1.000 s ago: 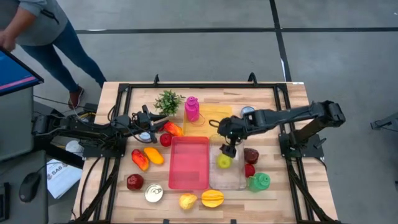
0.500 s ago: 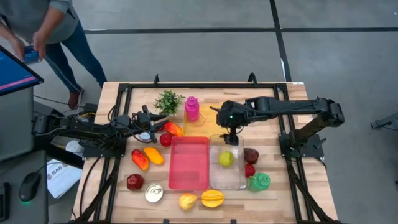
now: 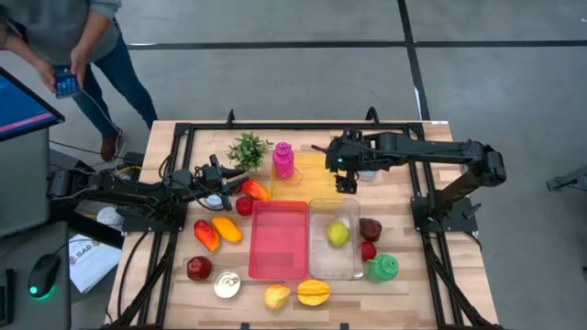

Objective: Pick & Place Food Item
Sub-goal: Put the red apple into the transparent bin

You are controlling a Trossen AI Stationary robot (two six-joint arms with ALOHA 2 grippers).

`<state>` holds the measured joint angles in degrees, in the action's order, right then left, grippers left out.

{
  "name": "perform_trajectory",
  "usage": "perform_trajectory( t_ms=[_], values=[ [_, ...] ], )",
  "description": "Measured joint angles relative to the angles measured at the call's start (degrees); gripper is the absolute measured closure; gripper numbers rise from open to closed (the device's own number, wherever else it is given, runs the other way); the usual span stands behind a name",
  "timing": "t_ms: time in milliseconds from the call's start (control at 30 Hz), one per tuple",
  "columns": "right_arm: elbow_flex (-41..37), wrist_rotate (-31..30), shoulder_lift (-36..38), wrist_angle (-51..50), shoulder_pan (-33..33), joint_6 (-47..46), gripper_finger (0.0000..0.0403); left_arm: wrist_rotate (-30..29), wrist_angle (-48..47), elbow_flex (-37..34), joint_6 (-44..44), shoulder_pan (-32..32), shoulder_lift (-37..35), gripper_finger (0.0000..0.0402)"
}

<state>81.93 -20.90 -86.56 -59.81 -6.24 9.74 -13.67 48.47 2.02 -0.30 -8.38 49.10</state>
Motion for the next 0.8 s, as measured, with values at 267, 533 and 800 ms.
perform_trajectory(
  t_ms=[267, 533, 800],
  values=[
    [0.0, -0.1, 0.0, -4.1, -2.1, 1.4, 0.0026, 0.0, 0.0, 0.0, 0.0, 0.0, 0.0, 0.0302],
    [0.0, 0.0, 0.3, -2.2, -7.0, 14.3, 0.0067, -0.1, 0.5, 0.0, 0.0, 0.0, 0.0, 0.0302],
    [0.0, 1.1, 0.5, -3.9, -13.5, 10.9, 0.0116, -0.3, 0.5, 0.0, 0.0, 0.0, 0.0, 0.0302]
  ],
)
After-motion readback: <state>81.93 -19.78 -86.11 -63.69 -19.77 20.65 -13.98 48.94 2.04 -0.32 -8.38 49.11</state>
